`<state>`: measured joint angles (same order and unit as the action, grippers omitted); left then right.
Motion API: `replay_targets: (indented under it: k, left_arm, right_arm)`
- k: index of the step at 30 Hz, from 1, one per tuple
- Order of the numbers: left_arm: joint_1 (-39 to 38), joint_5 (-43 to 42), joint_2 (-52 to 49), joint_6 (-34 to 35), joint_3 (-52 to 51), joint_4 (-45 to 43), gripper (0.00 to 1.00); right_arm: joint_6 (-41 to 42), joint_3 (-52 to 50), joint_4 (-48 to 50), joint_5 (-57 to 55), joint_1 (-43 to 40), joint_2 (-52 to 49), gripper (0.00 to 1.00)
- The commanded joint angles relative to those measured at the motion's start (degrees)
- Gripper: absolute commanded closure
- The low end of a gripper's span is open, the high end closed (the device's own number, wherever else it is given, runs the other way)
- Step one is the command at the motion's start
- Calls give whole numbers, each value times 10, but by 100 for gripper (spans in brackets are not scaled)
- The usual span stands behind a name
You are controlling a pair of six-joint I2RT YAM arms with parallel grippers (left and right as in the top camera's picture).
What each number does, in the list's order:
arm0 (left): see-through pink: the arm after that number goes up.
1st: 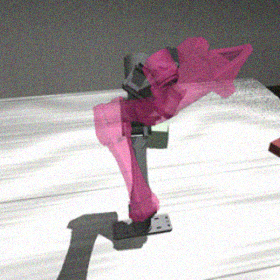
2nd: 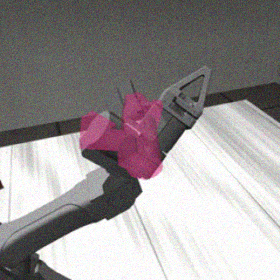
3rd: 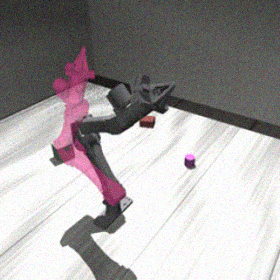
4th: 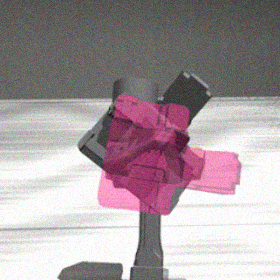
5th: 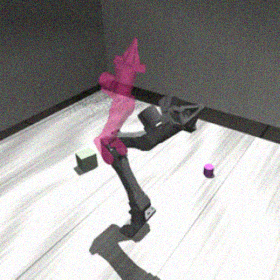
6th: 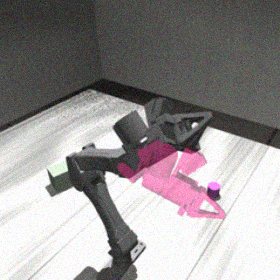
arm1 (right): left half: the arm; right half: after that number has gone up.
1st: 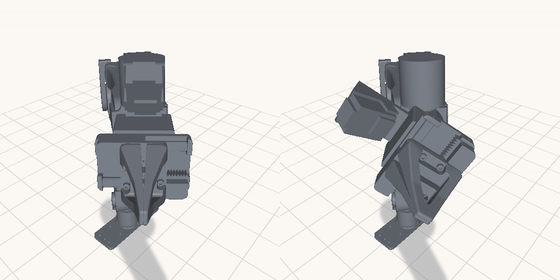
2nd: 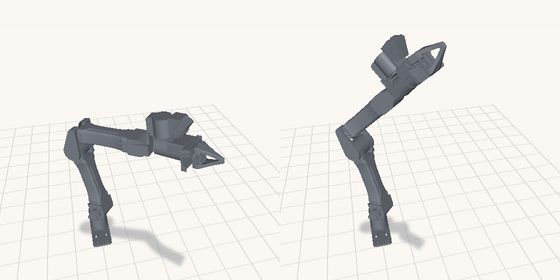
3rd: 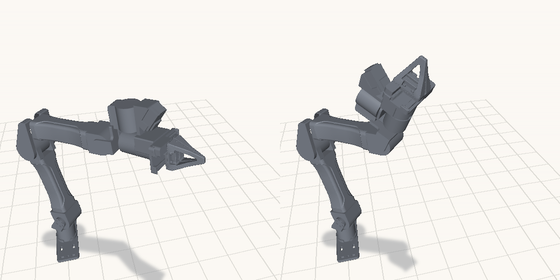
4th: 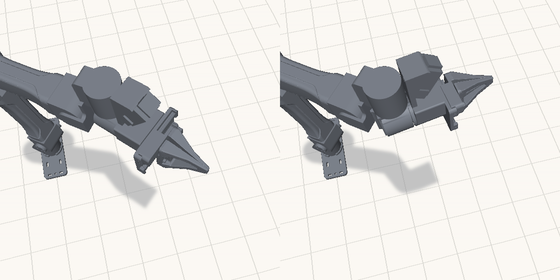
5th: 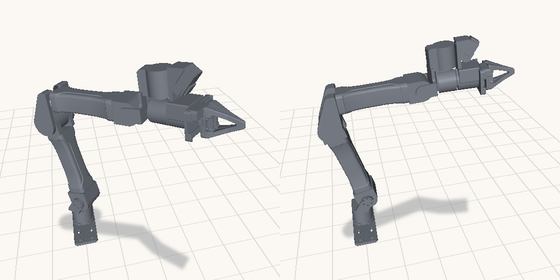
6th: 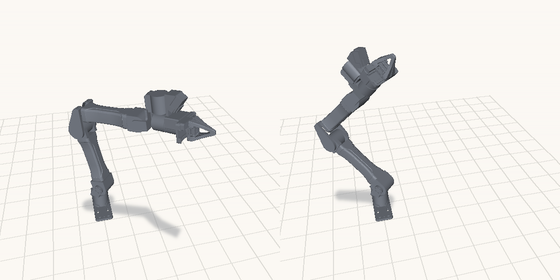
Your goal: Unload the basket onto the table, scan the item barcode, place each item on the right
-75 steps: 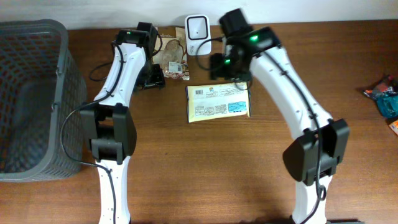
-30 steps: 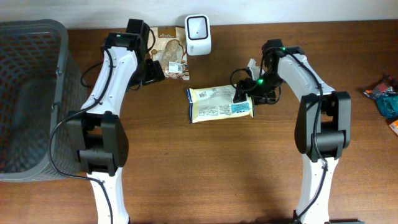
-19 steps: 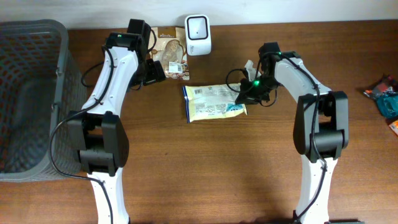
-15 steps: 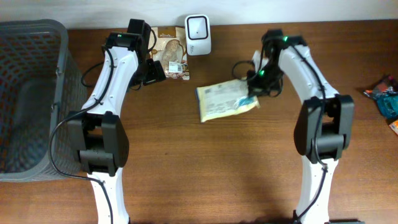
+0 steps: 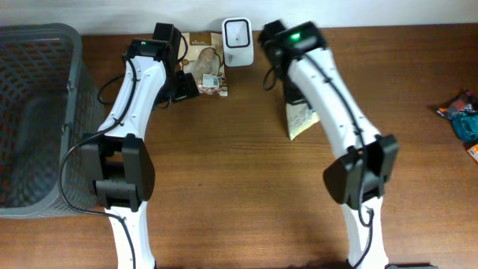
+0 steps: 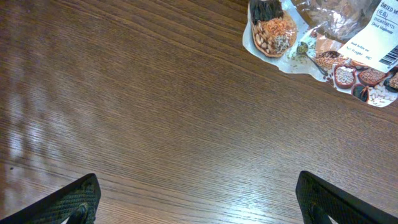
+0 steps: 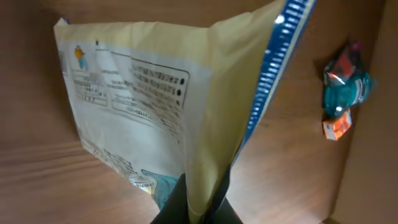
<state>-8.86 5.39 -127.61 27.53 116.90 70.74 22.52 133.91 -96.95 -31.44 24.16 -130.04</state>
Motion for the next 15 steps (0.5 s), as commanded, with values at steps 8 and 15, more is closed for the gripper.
replay_targets:
  k: [8, 15]
  left_arm:
    - [0, 0, 0, 7, 2, 0, 1]
    - [0, 0, 0, 7, 2, 0, 1]
  right_arm:
    - [49, -45, 38, 61, 93, -26, 92]
    - [-49, -4, 55, 262, 28, -8, 96]
